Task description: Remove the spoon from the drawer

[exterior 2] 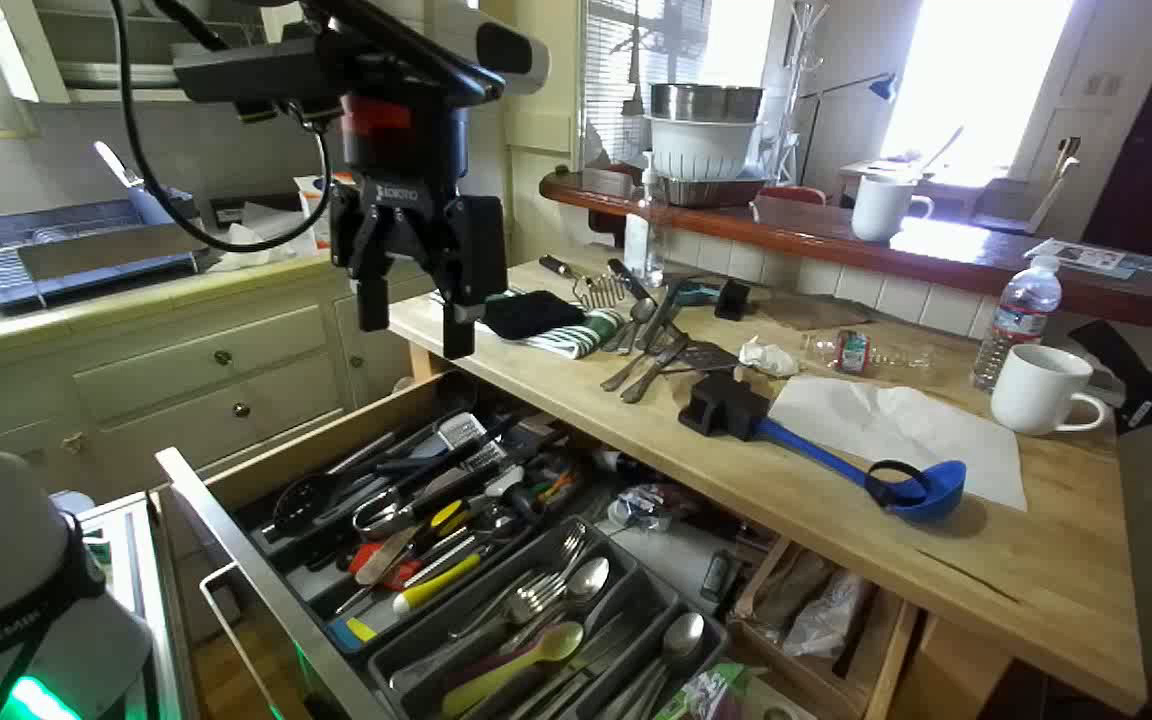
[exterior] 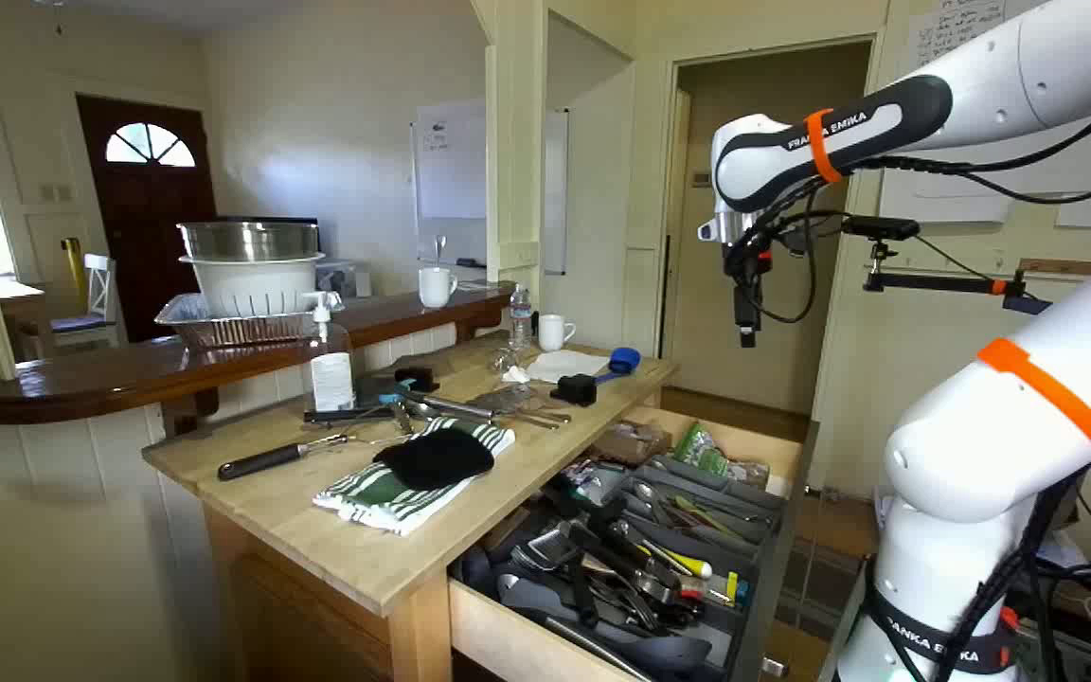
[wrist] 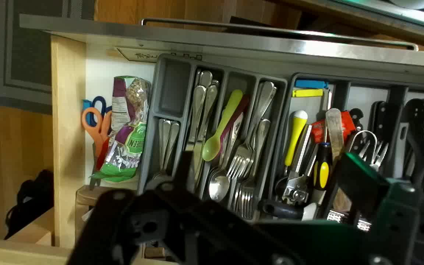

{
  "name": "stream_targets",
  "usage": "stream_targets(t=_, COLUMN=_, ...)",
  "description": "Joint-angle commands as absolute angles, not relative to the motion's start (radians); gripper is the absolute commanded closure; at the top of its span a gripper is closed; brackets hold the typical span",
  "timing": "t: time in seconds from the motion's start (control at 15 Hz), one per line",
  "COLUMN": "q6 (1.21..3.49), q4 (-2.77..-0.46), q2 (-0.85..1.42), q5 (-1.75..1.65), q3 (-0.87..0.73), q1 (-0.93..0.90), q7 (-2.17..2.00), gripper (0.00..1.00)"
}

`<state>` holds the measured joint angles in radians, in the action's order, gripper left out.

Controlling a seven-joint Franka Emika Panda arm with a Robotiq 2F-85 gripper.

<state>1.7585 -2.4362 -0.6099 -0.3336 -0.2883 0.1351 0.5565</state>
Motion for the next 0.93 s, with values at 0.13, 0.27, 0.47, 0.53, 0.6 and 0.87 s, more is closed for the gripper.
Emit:
stream_targets(t=0.13, q6=1.775, q4=-2.414, q2=-0.582, q5=-0.327, q3=-0.306, q1=0.126, q7=0.568, gripper=0.00)
stream_targets(t=0.27, q6=1.812, q4=-2.397, q2=-0.552, q5=-0.328, q3=-0.317, q1=0.127, q7=0.569, gripper=0.00)
stream_targets(t=0.47, q6=1.893, q4=-2.366, q2=-0.488, q5=-0.324, q3=-0.349, q1=0.133, q7=0.589, gripper=0.00)
stream_targets(t=0.53, q6=1.932, q4=-2.353, q2=-0.456, q5=-0.325, q3=-0.363, q1=0.141, q7=0.589, gripper=0.00)
stream_targets(t=0.6, q6=1.951, q4=-2.341, q2=-0.427, q5=-0.312, q3=-0.379, q1=0.143, q7=0.602, gripper=0.00)
stream_targets(t=0.87, q6=2.079, q4=-2.295, q2=-0.263, q5=-0.216, q3=-0.458, q1=0.143, q7=0.688, gripper=0.00)
